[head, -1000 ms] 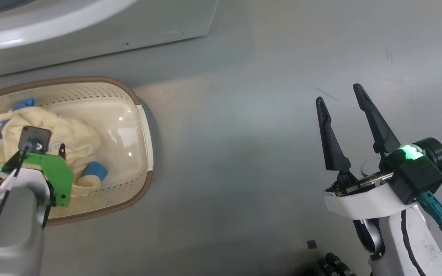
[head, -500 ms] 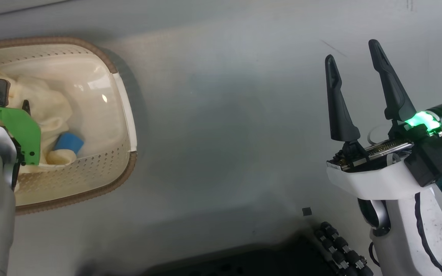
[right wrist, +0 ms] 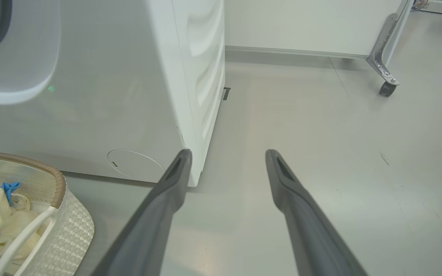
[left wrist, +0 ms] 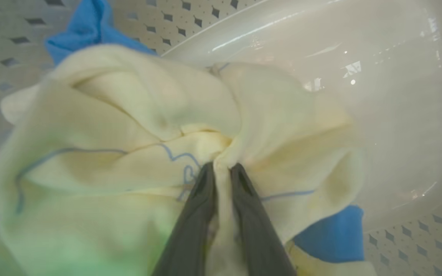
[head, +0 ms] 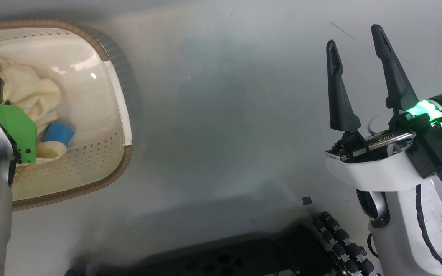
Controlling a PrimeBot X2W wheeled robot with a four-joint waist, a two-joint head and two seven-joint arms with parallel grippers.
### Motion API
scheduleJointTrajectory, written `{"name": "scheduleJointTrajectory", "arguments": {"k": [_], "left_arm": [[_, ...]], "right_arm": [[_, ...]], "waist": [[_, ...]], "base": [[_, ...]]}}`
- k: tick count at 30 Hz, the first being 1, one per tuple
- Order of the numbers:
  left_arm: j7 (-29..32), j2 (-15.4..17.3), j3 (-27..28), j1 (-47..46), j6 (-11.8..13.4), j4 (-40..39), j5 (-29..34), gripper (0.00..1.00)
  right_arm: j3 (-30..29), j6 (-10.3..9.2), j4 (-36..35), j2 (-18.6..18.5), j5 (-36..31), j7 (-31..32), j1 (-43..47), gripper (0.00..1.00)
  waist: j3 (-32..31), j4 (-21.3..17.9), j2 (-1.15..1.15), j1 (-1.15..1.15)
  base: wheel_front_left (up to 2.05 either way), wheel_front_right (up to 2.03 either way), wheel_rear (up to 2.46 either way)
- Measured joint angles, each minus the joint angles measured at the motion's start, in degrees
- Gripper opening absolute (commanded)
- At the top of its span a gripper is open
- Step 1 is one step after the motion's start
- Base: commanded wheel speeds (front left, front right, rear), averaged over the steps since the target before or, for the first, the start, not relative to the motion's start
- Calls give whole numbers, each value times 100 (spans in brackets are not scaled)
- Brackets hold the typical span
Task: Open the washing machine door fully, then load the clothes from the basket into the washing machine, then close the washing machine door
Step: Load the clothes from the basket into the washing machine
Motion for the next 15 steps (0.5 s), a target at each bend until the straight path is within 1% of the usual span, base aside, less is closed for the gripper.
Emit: {"name": "scheduleJointTrajectory", "arguments": {"k": [6,9,11,15], "left_arm": [[-163,-31,32,-34,1,69,-85,0],[-322,-90,54,-55,2,146,-92,0],[-439,-141,132,-56,51,176,-154,0],[-697,-145,182,-55,52,210,-192,0]], "right_arm": [[0,-26,30,-3,0,0,-28,100],[-21,-46,96,-4,0,0,-94,100],[-53,-71,98,-7,3,0,-97,100],[-111,-94,126,-12,8,0,-102,100]], "waist": [[-7,11,0,0],[-43,25,0,0],[-88,40,0,0],[-201,70,0,0]], "base": [[0,0,0],[0,0,0],[0,0,0],[0,0,0]]}}
